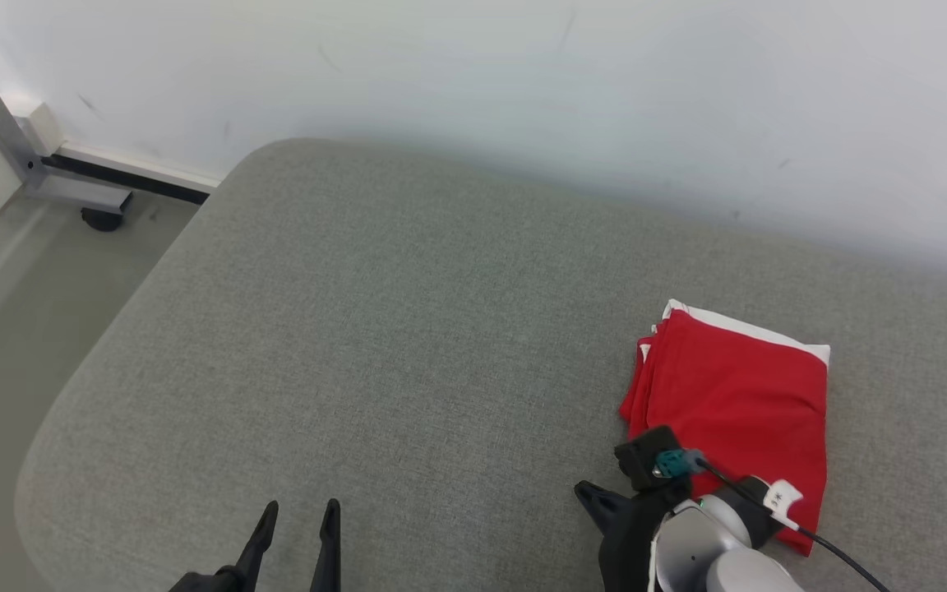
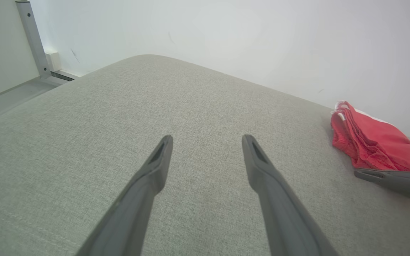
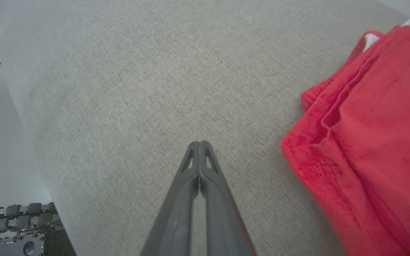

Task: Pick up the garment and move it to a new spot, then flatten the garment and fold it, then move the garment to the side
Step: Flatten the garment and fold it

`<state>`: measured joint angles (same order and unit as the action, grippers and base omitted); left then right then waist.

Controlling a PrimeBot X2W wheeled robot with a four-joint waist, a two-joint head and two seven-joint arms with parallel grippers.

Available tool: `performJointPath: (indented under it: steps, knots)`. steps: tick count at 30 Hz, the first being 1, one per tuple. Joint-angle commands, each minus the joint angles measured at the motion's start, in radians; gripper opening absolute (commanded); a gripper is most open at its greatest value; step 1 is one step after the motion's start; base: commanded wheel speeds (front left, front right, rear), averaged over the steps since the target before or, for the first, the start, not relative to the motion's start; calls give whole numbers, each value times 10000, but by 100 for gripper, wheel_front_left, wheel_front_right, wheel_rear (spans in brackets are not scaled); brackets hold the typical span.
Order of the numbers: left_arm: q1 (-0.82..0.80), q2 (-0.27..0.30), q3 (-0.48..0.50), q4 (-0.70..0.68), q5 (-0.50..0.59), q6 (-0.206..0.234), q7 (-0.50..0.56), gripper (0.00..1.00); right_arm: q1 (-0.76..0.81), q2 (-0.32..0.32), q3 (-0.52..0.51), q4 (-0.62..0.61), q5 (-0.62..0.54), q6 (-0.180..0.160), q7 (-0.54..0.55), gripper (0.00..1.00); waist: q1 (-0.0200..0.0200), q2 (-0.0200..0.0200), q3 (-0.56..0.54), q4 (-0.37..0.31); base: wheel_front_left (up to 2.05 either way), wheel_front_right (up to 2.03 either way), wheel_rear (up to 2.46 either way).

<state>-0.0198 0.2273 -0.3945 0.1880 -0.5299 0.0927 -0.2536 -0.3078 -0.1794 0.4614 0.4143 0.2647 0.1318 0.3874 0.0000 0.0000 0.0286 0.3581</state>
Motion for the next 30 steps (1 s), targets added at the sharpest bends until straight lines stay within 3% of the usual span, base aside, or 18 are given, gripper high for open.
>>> performJointPath:
  steps: [1, 2, 3, 4, 11, 16, 23, 30]
  knots:
    - [166, 54, 26, 3, -18, 43, -16, 100, 222, 4, -138, -269, 151, -21, -61, 0, 0, 0, -149, -39, 0, 0, 0]
    - [205, 84, 62, -18, -23, 47, -26, 100, 392, 24, -305, -515, 196, -19, -173, 6, 0, 0, -220, -74, 0, 0, 0]
    - [235, 104, 107, -40, -30, 82, -38, 100, 588, 59, -534, -754, 194, -21, -289, 47, 0, 0, -291, -121, 0, 0, 0]
    - [242, 132, 152, -73, -3, 110, -56, 100, 831, 126, -862, -979, 209, -19, -390, 100, 0, 0, -362, -171, 0, 0, 0]
    - [504, 210, 655, -650, 395, 60, -131, 100, 2433, 845, -3455, -2851, -302, -19, -1509, 100, 0, 0, -836, -815, 0, 0, 0]
    - [901, 1, 1357, -1268, 1006, -244, -119, 100, 3294, 1228, -5014, -3834, -401, -19, -2445, 100, 0, 0, -959, -1451, 0, 0, 0]
    - [1411, -475, 2316, -1294, 1503, -873, -123, 100, 3807, 1291, -5953, -3858, -431, -19, -3628, 100, 0, 0, -1064, -2302, 0, 0, 0]
    - [1649, -594, 2936, -729, 1704, -1626, -123, 100, 3904, 1291, -6067, -3047, -218, -19, -3945, 100, 0, 0, -1203, -2902, 0, 0, 0]
